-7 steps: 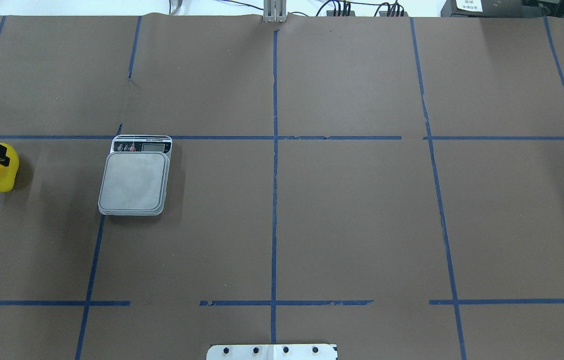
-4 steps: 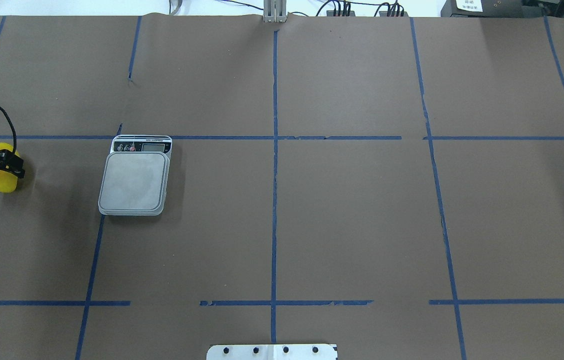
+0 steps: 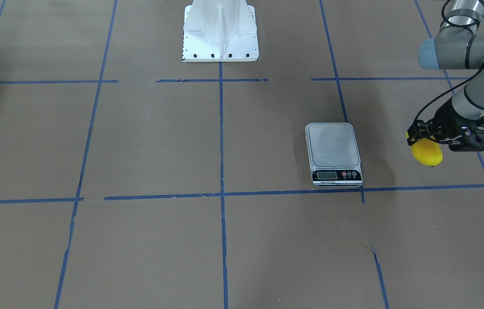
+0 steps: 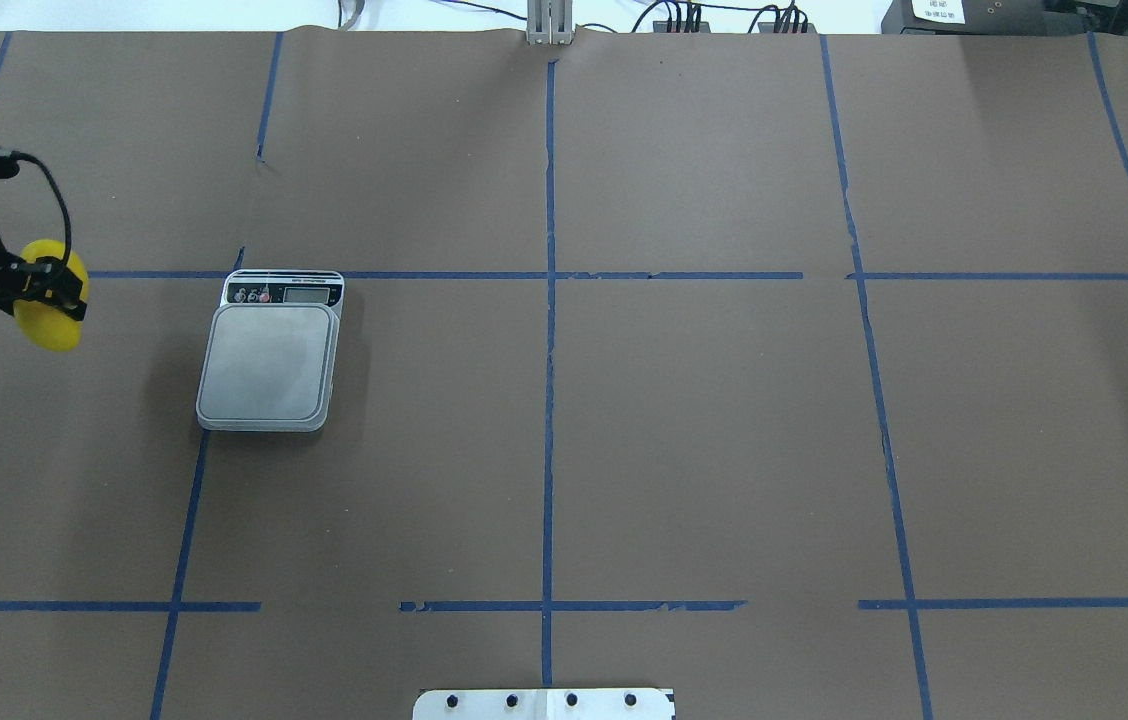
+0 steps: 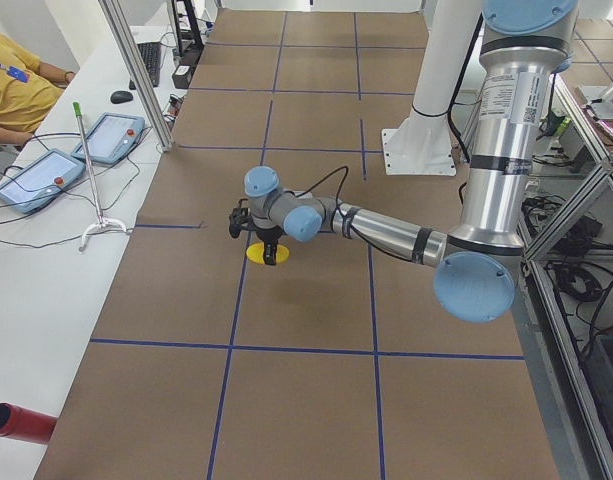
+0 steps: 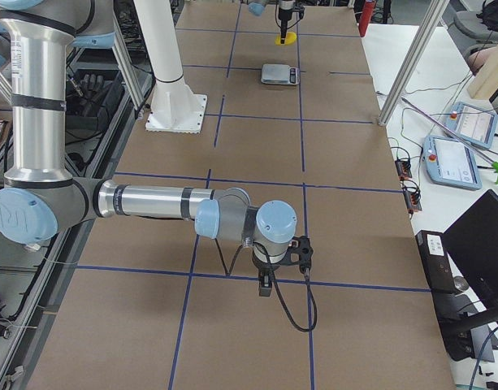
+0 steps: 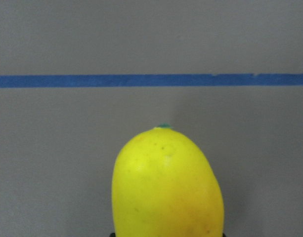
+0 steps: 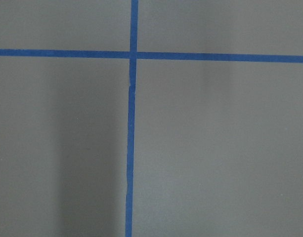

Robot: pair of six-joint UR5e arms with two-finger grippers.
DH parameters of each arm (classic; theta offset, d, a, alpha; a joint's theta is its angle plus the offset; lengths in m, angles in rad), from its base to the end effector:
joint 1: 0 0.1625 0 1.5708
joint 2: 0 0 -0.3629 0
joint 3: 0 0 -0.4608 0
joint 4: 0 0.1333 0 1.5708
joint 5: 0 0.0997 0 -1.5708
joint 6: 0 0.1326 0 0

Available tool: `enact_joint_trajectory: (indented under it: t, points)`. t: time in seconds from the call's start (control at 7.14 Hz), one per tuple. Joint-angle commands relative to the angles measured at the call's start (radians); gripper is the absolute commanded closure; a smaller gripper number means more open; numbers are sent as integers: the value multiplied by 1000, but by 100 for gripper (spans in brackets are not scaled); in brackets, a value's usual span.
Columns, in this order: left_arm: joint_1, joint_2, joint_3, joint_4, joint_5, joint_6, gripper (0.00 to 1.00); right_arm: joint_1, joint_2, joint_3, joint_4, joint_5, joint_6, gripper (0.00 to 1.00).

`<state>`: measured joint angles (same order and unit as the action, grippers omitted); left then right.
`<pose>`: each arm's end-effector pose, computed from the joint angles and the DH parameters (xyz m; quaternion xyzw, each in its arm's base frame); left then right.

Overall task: Weigh mango
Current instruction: 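Lift the mango with the left gripper and carry it toward the scale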

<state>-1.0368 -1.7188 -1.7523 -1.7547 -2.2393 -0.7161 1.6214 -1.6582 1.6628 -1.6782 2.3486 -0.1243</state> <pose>0.2754 -0.5661 0.4140 0.0088 0.3977 -0.0001 0.9175 0.0664 -0.5159 0.6261 -0.0143 -0.3814 -0.0146 0.9242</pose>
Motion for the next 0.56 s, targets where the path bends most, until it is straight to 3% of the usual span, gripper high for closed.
enact_joint_trajectory:
  t: [0.0,0.28,0.42]
  points:
    - [100,-155,-78,139,3,-186,100,0,0,0,0,0,0,0]
    - [268,-206,9,133,7,-284,100,0,0,0,0,0,0,0]
    - [280,-220,39,132,9,-282,100,0,0,0,0,0,0,0]
